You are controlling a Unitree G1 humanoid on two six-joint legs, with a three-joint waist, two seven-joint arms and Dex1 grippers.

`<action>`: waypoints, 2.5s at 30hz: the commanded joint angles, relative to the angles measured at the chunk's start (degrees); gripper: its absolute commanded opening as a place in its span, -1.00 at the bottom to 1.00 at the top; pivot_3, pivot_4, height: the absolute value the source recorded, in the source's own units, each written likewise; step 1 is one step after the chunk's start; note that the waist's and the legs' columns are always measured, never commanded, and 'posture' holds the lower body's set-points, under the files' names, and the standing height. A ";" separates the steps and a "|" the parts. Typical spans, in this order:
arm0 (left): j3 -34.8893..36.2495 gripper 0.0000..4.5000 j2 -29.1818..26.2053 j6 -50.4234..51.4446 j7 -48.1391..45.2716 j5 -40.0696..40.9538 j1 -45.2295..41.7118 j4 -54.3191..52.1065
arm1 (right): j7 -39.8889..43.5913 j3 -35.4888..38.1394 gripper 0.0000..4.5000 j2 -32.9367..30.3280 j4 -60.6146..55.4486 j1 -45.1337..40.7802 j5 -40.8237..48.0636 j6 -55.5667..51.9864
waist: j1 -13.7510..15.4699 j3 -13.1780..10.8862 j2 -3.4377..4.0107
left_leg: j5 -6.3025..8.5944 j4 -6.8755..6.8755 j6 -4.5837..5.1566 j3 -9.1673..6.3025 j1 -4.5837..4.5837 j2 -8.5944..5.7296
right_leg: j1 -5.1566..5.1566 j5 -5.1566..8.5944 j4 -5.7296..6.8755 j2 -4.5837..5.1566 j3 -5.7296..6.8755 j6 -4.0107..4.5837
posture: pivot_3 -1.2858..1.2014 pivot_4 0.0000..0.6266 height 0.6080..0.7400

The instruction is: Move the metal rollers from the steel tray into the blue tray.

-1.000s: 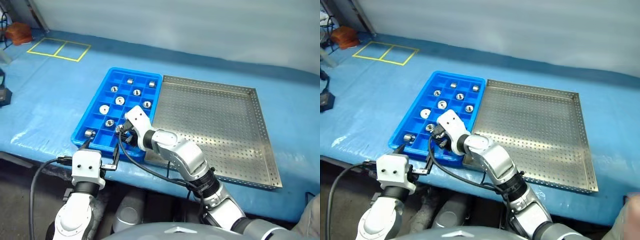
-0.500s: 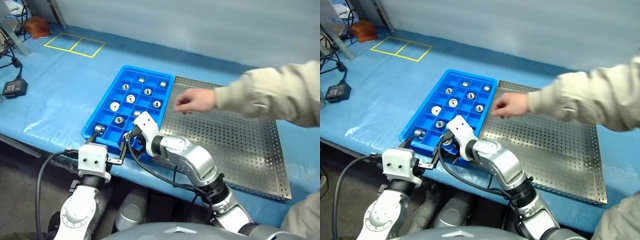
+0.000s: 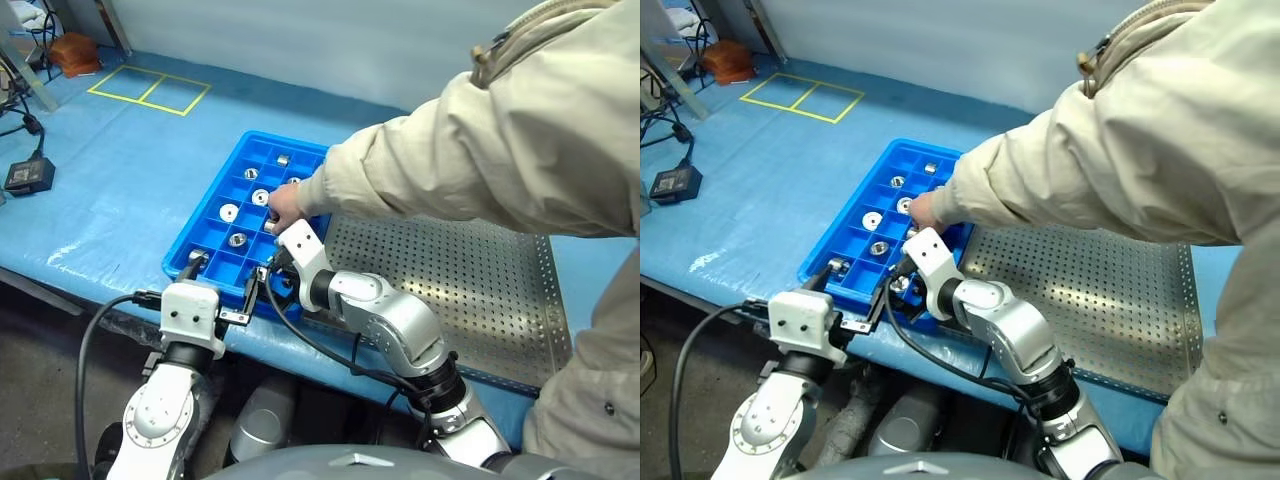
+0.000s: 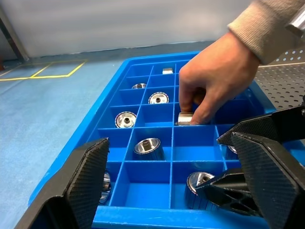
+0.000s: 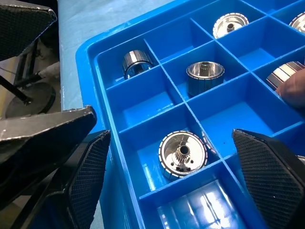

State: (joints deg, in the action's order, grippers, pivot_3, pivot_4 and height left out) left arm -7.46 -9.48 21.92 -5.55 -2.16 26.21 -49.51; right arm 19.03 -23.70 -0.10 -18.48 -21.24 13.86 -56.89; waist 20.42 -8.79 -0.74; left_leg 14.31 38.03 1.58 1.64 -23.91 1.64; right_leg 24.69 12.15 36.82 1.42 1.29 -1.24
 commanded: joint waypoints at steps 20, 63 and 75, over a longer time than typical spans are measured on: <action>-2.54 1.00 -0.49 -0.45 -1.72 0.04 -4.19 2.22 | -3.00 0.52 0.91 0.49 -3.38 0.95 0.44 0.58 | -0.98 0.00 0.01 | 0.00 0.00 -0.02 -0.19 -0.01 -0.02 | -0.07 -0.03 0.01 0.00 0.25 -0.05 | 0.35 -0.52 1.00; -9.84 1.00 -3.99 3.02 -8.55 1.75 -8.22 4.53 | -17.07 20.38 0.66 -1.16 11.97 5.14 -9.55 12.04 | -12.35 0.04 0.12 | -0.03 0.03 -0.01 -0.43 0.14 0.04 | -0.25 -0.08 0.12 -0.02 0.01 -0.09 | 0.31 -0.52 1.00; -9.91 1.00 -3.72 2.53 -7.76 1.22 -7.96 5.07 | -14.59 17.95 -0.43 -1.39 7.59 4.80 -9.31 9.48 | -12.73 0.03 0.12 | -0.04 0.03 0.00 -0.32 0.20 0.05 | -0.24 0.01 0.12 -0.04 -0.24 0.05 | 0.33 -0.52 1.00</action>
State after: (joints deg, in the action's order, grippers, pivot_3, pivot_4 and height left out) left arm -16.89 -13.55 25.63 -13.71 -1.07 18.27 -43.43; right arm 3.77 -4.90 -1.77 -8.23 -15.06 3.88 -46.96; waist 7.69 -8.76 -0.62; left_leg 14.28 38.06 1.58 1.35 -23.72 1.69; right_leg 24.47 12.15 36.94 1.38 1.03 -1.20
